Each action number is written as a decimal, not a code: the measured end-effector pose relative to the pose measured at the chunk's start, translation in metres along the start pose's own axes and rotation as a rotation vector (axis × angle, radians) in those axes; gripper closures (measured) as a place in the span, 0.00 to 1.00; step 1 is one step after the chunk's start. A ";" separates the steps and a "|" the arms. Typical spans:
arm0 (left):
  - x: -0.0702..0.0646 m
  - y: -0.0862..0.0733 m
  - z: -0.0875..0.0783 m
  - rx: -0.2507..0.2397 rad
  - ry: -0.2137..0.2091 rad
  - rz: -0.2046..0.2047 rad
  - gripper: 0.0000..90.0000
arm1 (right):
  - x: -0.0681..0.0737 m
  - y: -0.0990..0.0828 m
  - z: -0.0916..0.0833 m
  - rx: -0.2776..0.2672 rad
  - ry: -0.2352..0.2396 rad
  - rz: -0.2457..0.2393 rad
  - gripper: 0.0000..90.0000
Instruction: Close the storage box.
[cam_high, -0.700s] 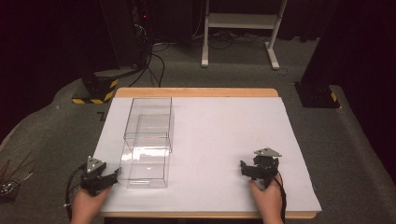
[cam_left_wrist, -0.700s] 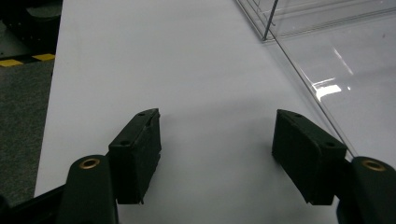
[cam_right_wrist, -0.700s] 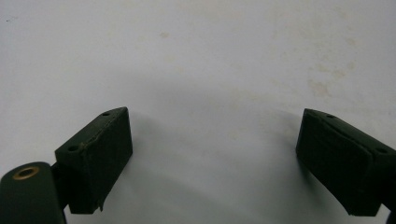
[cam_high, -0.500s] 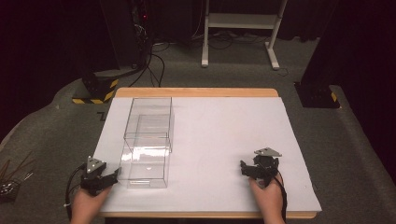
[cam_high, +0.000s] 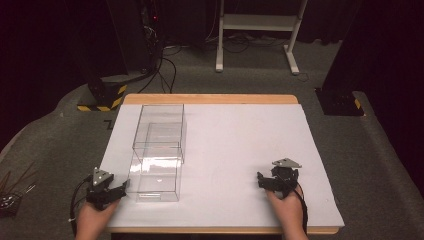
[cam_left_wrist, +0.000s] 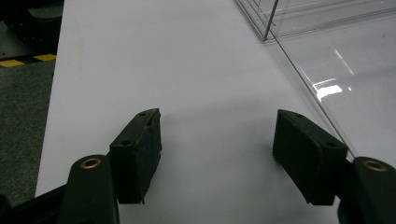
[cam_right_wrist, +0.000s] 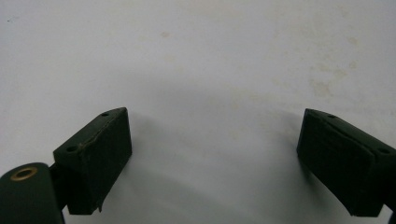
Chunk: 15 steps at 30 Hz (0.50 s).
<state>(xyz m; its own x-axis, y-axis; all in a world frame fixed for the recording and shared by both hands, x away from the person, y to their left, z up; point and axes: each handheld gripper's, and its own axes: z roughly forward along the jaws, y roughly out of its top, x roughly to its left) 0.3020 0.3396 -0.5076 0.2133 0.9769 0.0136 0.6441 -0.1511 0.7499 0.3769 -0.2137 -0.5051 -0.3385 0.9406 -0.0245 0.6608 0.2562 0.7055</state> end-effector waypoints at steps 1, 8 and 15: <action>0.000 0.000 0.000 0.001 0.000 0.000 0.36 | 0.000 0.000 0.000 -0.001 -0.001 -0.001 0.11; 0.001 0.000 0.000 -0.002 -0.003 0.002 0.36 | 0.000 0.000 0.000 -0.001 -0.001 0.000 0.11; 0.005 0.001 -0.002 0.003 -0.026 -0.020 0.38 | 0.000 0.000 0.000 -0.001 -0.001 -0.001 0.11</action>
<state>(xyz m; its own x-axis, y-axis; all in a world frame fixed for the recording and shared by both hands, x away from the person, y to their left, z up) 0.3023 0.3442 -0.5055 0.2194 0.9755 -0.0184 0.6507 -0.1322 0.7477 0.3766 -0.2135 -0.5052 -0.3381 0.9408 -0.0260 0.6597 0.2566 0.7064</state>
